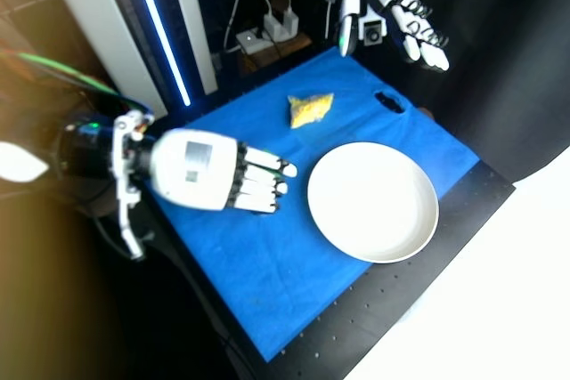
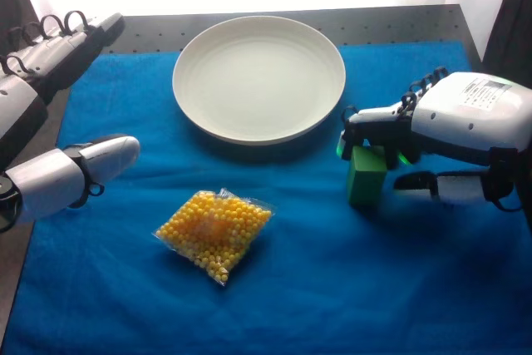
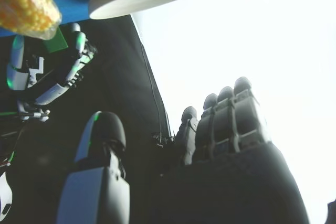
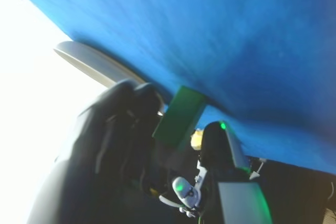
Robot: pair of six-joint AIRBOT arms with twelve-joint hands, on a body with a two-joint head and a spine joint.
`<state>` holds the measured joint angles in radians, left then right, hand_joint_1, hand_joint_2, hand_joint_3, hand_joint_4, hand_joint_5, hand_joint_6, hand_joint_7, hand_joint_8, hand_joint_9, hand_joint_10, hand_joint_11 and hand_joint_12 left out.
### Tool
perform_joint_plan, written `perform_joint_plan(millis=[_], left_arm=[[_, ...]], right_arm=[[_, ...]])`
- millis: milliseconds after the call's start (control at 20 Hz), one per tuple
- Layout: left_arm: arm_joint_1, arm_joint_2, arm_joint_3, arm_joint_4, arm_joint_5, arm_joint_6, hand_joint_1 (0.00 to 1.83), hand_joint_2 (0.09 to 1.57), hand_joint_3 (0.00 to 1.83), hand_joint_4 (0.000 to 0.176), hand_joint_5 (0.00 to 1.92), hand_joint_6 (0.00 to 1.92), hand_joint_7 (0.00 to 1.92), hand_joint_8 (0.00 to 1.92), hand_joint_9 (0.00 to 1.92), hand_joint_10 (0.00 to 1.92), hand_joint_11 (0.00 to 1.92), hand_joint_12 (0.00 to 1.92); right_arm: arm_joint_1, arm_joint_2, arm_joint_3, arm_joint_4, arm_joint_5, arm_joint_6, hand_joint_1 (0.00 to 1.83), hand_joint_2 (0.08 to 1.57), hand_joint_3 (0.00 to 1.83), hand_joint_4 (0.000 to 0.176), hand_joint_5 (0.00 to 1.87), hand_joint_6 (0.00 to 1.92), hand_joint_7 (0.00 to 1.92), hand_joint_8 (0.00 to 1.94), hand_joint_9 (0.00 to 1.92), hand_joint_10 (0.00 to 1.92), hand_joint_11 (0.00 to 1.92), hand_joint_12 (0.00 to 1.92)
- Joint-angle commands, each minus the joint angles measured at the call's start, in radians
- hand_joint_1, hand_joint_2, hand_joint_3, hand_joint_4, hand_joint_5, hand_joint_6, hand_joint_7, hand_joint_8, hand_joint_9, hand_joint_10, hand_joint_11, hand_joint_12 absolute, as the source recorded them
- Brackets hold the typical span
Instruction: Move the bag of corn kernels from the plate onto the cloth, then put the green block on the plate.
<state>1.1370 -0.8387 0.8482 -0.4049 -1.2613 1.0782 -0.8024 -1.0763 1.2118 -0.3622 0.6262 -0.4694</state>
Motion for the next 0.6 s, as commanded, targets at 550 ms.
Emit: perform_joint_plan(millis=[550], left_arm=[[0.008,0.000,-0.002,-0.003,-0.137,-0.002,0.39,1.28,0.00,0.115,0.00,0.00,0.00,0.00,0.00,0.00,0.00,0.00]], right_arm=[[0.039,-0.014,0.015,0.006,0.113,0.023,1.35,1.23,0.00,0.000,0.61,1.32,0.80,1.32,0.85,1.51,0.80,1.73]])
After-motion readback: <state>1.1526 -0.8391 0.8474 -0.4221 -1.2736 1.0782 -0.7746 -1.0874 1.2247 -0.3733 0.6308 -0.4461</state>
